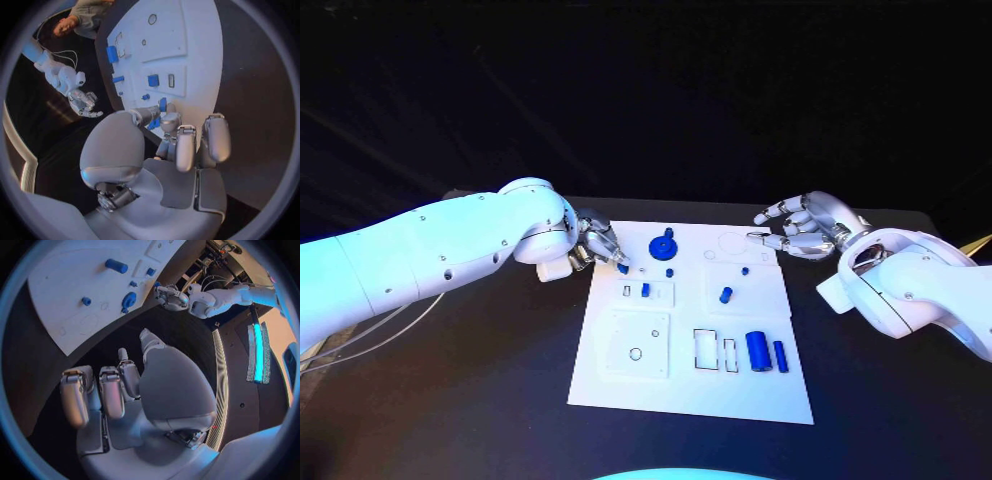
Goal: Assemble the parts on the task board
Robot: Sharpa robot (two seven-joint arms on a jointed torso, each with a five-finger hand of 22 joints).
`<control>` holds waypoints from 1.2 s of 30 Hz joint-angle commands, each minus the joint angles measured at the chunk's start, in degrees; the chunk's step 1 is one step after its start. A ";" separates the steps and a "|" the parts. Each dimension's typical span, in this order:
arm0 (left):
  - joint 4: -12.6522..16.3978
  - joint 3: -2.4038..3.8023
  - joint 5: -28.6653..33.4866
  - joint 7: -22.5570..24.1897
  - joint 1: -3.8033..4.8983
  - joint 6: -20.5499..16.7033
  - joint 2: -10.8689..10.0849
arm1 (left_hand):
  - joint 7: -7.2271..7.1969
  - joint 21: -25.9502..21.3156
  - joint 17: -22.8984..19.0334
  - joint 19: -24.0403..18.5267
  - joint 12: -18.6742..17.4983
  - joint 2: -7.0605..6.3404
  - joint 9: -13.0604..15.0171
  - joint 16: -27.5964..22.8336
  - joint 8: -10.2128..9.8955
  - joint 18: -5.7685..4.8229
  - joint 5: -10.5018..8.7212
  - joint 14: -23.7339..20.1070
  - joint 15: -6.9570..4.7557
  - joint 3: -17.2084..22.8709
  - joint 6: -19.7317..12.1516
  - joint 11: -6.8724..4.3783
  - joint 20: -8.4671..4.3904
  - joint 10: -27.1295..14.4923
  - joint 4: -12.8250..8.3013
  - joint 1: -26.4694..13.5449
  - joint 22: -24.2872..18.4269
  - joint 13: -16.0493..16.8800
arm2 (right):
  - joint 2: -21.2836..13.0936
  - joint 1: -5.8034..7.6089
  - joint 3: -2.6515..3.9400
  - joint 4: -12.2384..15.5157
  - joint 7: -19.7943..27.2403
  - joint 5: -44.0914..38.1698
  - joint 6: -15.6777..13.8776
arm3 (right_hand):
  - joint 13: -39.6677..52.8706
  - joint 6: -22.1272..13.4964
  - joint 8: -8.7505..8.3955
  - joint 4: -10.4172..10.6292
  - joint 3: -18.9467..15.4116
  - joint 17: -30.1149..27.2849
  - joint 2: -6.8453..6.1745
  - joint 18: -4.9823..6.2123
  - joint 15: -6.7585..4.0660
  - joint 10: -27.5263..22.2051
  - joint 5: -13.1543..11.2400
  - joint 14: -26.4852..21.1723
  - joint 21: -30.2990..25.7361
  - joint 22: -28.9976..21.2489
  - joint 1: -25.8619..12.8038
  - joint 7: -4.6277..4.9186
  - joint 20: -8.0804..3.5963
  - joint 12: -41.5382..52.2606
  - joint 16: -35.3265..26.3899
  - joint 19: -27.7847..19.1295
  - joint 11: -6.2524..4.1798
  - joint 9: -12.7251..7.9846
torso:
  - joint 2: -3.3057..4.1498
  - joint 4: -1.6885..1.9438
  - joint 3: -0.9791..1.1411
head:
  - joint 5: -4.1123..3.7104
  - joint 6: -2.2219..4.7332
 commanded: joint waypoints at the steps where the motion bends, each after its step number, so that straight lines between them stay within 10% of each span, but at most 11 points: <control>1: 1.31 0.01 -2.01 0.50 -0.24 -3.14 -0.51 | -1.20 0.49 13.73 0.58 0.93 0.00 7.62 0.42 4.02 -1.11 0.37 5.50 -0.48 6.19 0.92 -0.13 -0.07 1.08 -5.75 -0.75 0.48 1.15 | -0.06 -0.04 0.01 0.09 0.79 -0.11 0.40 | 3.19 -0.45 0.25 0.02 0.37 13.40 0.29 -0.39 0.02 -0.16 0.13 5.55 0.26 15.10 -0.42 0.03 0.05 -0.14 -0.40 6.10 -0.05 -0.06 | -0.04 0.04 -0.01 | 0.08 -0.08; 22: 7.39 -0.23 -10.78 0.86 -3.52 -7.50 -2.27 | -1.67 0.94 14.48 1.47 1.52 -0.47 8.08 0.82 4.59 -1.34 0.38 5.80 -0.88 6.67 1.53 -0.58 -0.40 2.03 -5.89 -1.14 1.45 1.94 | -0.11 -0.08 0.01 0.07 1.15 0.00 0.44 | 3.16 -0.47 0.33 0.00 0.37 13.37 0.28 -0.39 0.01 -0.18 0.21 5.54 0.26 15.10 -0.51 0.02 0.04 -0.15 -0.41 6.10 -0.05 -0.07 | 0.19 -0.07 -0.13 | 0.36 -0.41; 36: 8.50 -0.30 -12.67 0.88 -4.08 -7.52 -2.38 | -1.72 0.95 14.46 1.51 1.38 -0.50 8.13 0.81 4.62 -1.35 0.39 5.80 -0.94 6.85 1.57 -0.64 -0.45 1.98 -5.95 -1.10 1.48 1.74 | -0.14 -0.12 0.01 0.02 1.20 0.03 0.51 | 3.16 -0.47 0.33 0.00 0.37 13.37 0.28 -0.39 0.01 -0.18 0.21 5.54 0.26 15.10 -0.51 0.02 0.04 -0.15 -0.41 6.10 -0.05 -0.07 | 0.14 -0.10 -0.07 | 0.48 -0.69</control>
